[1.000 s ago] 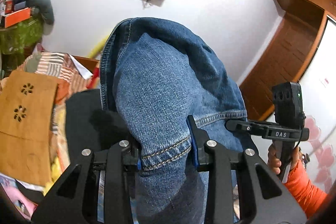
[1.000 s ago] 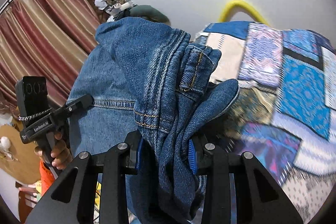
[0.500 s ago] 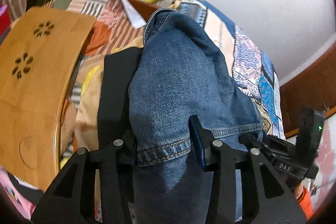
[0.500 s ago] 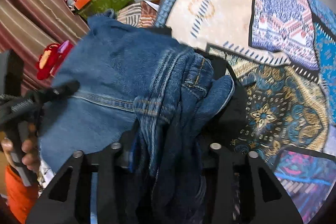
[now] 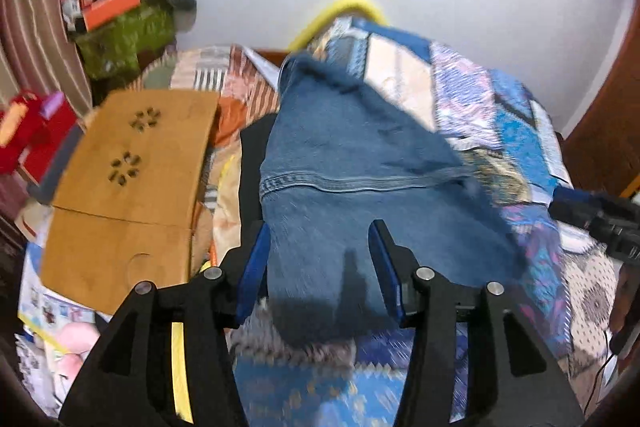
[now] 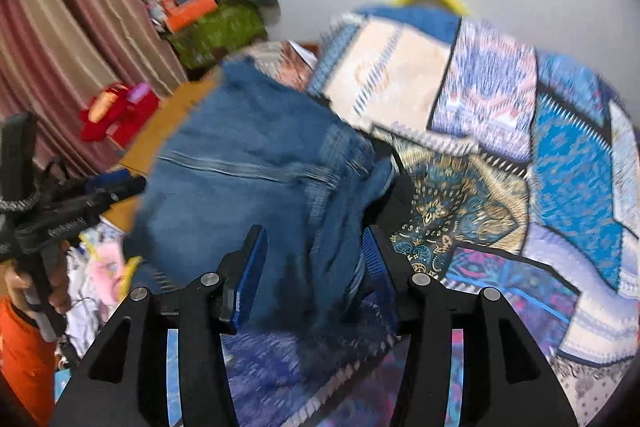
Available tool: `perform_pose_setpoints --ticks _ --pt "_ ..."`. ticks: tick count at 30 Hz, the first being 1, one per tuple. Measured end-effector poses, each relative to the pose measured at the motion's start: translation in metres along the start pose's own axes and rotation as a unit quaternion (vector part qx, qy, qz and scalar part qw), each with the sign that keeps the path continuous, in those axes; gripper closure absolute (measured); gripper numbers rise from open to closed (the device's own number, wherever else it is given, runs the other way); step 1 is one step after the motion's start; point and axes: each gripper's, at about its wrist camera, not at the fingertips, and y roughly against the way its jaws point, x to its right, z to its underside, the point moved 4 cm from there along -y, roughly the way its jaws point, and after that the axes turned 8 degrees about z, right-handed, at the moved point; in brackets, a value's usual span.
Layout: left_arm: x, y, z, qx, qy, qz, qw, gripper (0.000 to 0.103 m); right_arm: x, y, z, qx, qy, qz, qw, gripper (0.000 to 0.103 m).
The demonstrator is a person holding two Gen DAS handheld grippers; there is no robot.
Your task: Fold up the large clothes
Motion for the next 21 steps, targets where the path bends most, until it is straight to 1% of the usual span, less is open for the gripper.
perform_pose_setpoints --ticks 2,3,4,5,6,8,9,11,13,15,16,18,21 --pt "0.018 0.036 0.002 0.025 -0.018 -0.003 0.9995 0.054 -0.007 0.031 -0.005 0.027 -0.001 -0.009 1.000 0.057" --pt "0.029 0.059 0.003 0.044 -0.029 -0.004 0.9986 0.054 -0.013 0.044 -0.007 0.042 -0.001 -0.012 0.999 0.057" --pt "0.038 0.078 0.004 0.060 -0.037 -0.003 0.9975 0.054 -0.018 0.070 -0.007 0.061 -0.002 -0.019 0.998 0.057" --pt "0.048 0.098 0.005 0.077 -0.044 -0.001 0.9961 0.054 -0.021 0.081 -0.007 0.072 -0.001 -0.024 0.997 0.057" --pt "0.061 0.124 0.006 0.100 -0.051 0.001 0.9936 0.054 -0.028 0.106 -0.006 0.093 0.000 -0.033 0.995 0.057" --pt "0.081 0.163 0.009 0.136 -0.071 0.000 0.9882 0.054 -0.038 0.129 -0.007 0.123 0.004 -0.039 0.992 0.057" --pt "0.094 0.187 0.013 0.159 -0.086 -0.006 0.9835 0.054 -0.045 0.153 -0.003 0.148 0.007 -0.041 0.988 0.057" --pt "0.117 0.227 0.023 0.204 -0.107 -0.018 0.9729 0.054 -0.054 0.183 0.002 0.181 0.011 -0.047 0.982 0.057" --pt "0.133 0.256 0.036 0.239 -0.118 -0.025 0.9636 0.054 -0.065 0.218 0.013 0.220 0.016 -0.053 0.974 0.057" --pt "0.151 0.287 0.053 0.280 -0.124 -0.029 0.9517 0.054 -0.073 0.246 0.025 0.255 0.021 -0.052 0.965 0.057" --pt "0.158 0.297 0.060 0.291 -0.125 -0.027 0.9480 0.054 -0.080 0.265 0.035 0.280 0.027 -0.050 0.958 0.057" --pt "0.172 0.316 0.080 0.316 -0.128 -0.021 0.9398 0.054 -0.091 0.287 0.051 0.311 0.035 -0.045 0.949 0.057" --pt "0.185 0.336 0.106 0.344 -0.125 -0.020 0.9304 0.053 -0.100 0.306 0.072 0.342 0.042 -0.033 0.938 0.057"
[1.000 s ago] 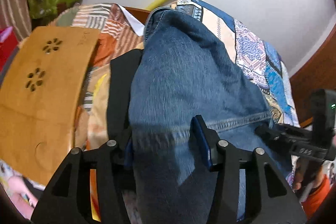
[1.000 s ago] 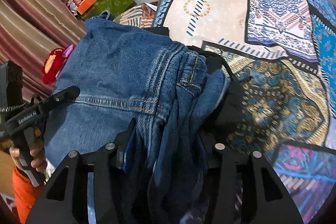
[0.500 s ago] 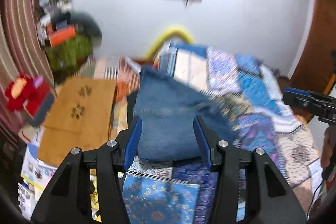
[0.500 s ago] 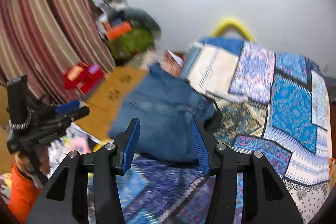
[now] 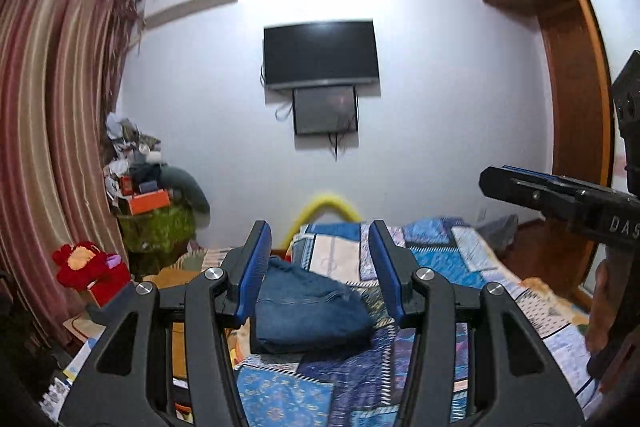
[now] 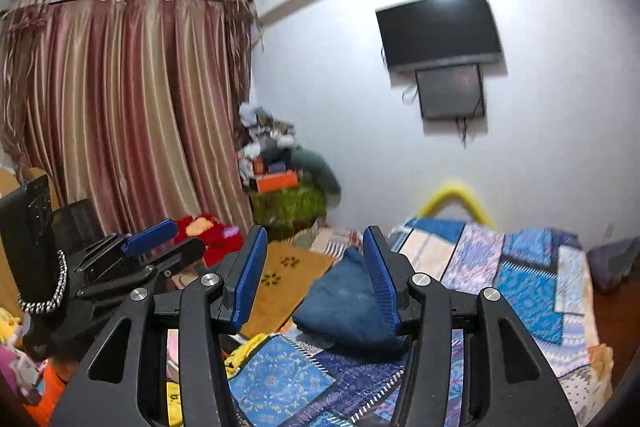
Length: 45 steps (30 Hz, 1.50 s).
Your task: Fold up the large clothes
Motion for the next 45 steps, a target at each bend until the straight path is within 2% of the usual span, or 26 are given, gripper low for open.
perform_pose_setpoints --ticks 4,5,8,9,10,12,14,19,45 --pt "0.010 0.026 0.008 0.022 0.018 -0.005 0.9996 0.045 -0.013 0.025 0.011 0.027 0.013 0.017 0.999 0.053" --pt "0.013 0.031 0.011 0.024 0.024 -0.005 0.9994 0.038 -0.014 0.027 0.013 0.028 0.014 0.021 0.999 0.050" --pt "0.013 0.039 0.016 0.036 0.039 -0.015 0.9985 0.014 -0.016 0.033 0.019 0.034 0.014 0.040 0.999 0.027" --pt "0.012 0.042 0.018 0.039 0.045 -0.021 0.9980 0.006 -0.015 0.033 0.020 0.038 0.011 0.049 0.998 0.014" --pt "0.012 0.046 0.019 0.041 0.048 -0.025 0.9977 0.004 -0.014 0.034 0.020 0.042 0.008 0.060 0.997 0.006" --pt "0.012 0.049 0.021 0.043 0.047 -0.039 0.9972 0.002 -0.012 0.037 0.021 0.049 0.009 0.073 0.996 0.000" --pt "0.014 0.048 0.023 0.040 0.042 -0.046 0.9973 0.002 -0.013 0.039 0.022 0.053 0.013 0.080 0.995 0.000" --pt "0.015 0.051 0.030 0.038 0.034 -0.066 0.9965 0.001 -0.011 0.036 0.026 0.028 0.008 0.079 0.996 0.000" --pt "0.007 0.038 0.050 0.014 0.056 -0.067 0.9960 0.001 -0.013 0.043 0.038 0.006 0.004 0.087 0.996 0.000"
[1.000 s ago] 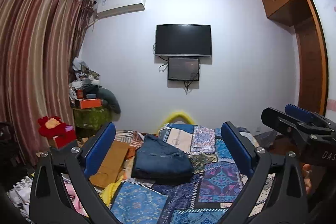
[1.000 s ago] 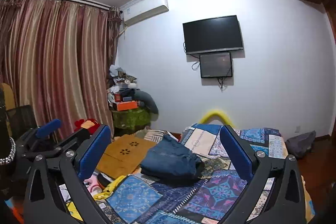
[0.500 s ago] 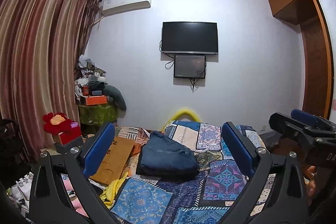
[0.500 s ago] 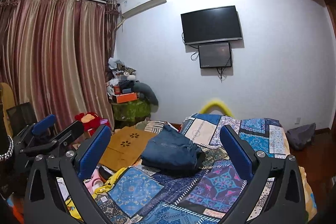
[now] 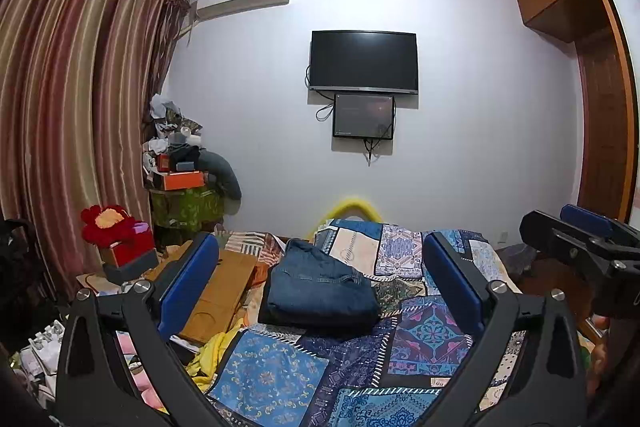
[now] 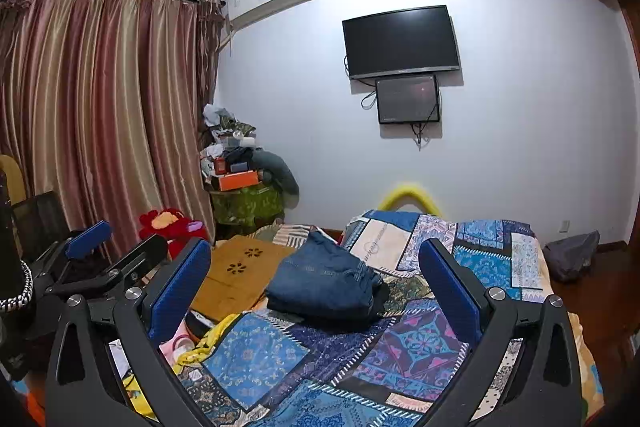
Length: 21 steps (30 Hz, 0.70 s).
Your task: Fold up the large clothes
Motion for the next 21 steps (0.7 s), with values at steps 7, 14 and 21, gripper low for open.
perform_pose_setpoints --ticks 7,14,21 --pt "-0.0018 -0.0026 0.0019 -0.004 0.006 0.001 1.0000 0.001 -0.0012 0.0021 -0.0027 -0.003 0.002 0.003 1.000 0.000" --pt "-0.0030 -0.0025 0.0024 -0.004 0.008 0.002 1.0000 0.001 -0.0012 0.0033 -0.0034 -0.004 0.002 0.005 1.000 0.000" --pt "-0.0029 -0.0023 0.0036 -0.006 0.012 0.006 0.9999 0.001 -0.0005 0.0030 -0.0038 -0.005 0.002 0.006 1.000 0.000"
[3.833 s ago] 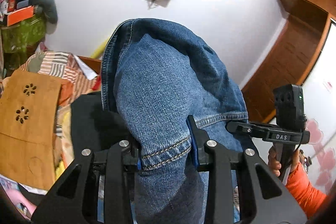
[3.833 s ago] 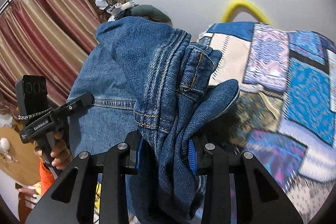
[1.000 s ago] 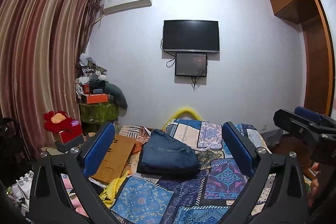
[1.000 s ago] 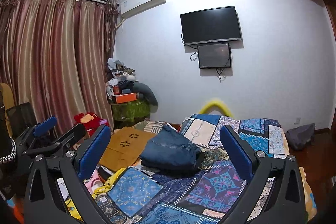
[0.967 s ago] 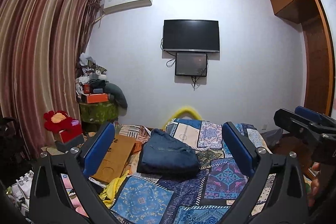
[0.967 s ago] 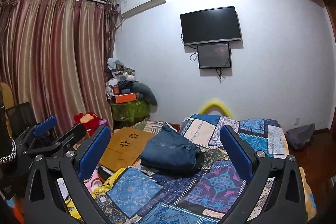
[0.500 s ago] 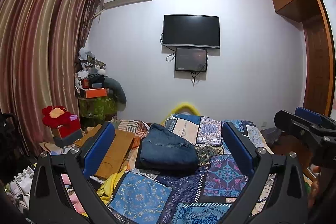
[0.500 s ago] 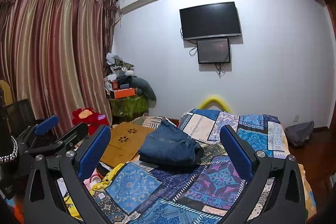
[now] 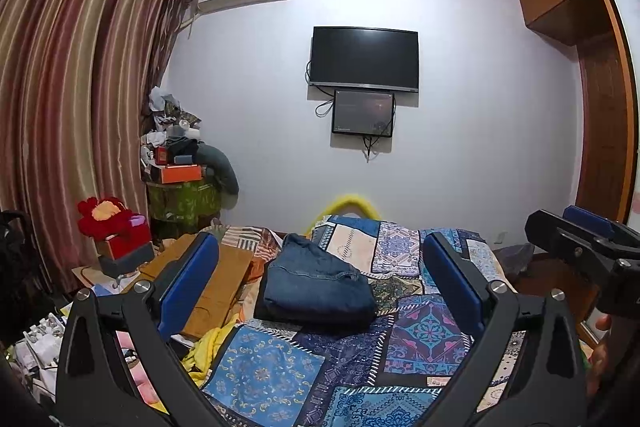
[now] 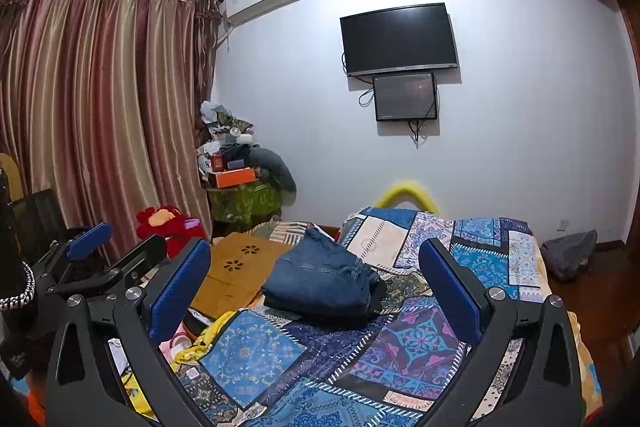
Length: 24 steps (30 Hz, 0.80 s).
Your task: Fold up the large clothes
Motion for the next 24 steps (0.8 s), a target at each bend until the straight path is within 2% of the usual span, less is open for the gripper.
perform_pose_setpoints --ticks 24 --pt "0.011 -0.008 0.004 -0.019 -0.004 0.021 0.9996 0.001 0.007 0.002 0.001 -0.006 -0.012 0.011 1.000 0.000"
